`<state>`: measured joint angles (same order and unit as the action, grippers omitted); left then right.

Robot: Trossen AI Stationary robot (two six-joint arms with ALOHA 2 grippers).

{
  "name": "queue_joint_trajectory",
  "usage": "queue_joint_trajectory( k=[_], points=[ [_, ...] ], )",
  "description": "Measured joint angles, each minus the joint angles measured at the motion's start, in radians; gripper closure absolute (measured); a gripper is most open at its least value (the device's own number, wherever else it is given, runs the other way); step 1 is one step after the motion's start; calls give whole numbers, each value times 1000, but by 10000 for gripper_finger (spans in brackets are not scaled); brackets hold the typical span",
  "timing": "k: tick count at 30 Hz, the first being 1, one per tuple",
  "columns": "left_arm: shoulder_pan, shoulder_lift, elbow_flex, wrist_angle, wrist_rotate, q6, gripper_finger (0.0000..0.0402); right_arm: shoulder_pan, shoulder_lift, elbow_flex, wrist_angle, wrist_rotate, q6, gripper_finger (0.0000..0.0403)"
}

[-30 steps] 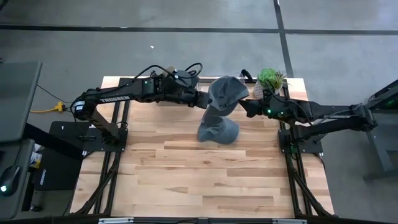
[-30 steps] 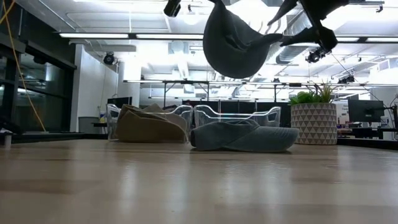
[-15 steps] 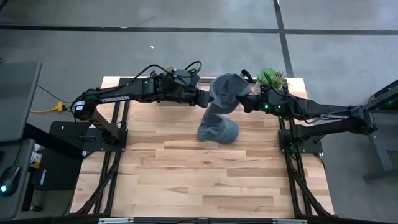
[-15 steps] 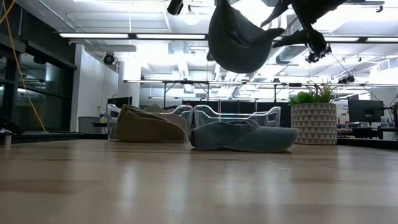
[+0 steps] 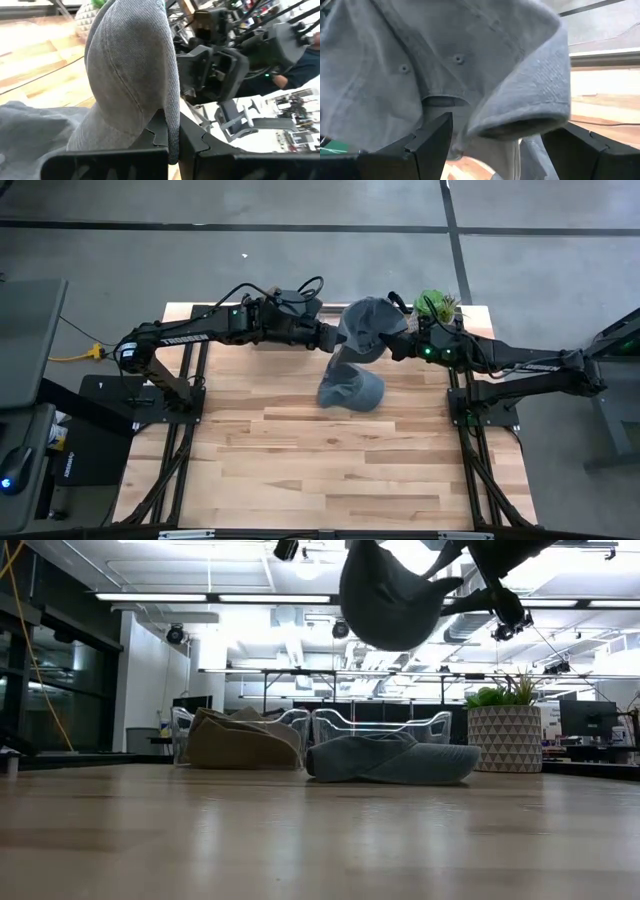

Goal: Pick & Place hat
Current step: Put the bottom blue cap into the right transparent bin

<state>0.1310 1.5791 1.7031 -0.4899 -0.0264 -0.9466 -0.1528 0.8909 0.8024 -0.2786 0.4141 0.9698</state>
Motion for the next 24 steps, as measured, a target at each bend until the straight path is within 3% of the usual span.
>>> queue_joint_trajectory(
  k=[10, 24],
  points=[
    [0, 0, 0, 37, 47, 2, 401, 0, 0, 0, 29, -2, -10, 120],
    [0, 0, 0, 39, 53, 3, 401, 0, 0, 0, 38, -36, -29, 205]
  ],
)
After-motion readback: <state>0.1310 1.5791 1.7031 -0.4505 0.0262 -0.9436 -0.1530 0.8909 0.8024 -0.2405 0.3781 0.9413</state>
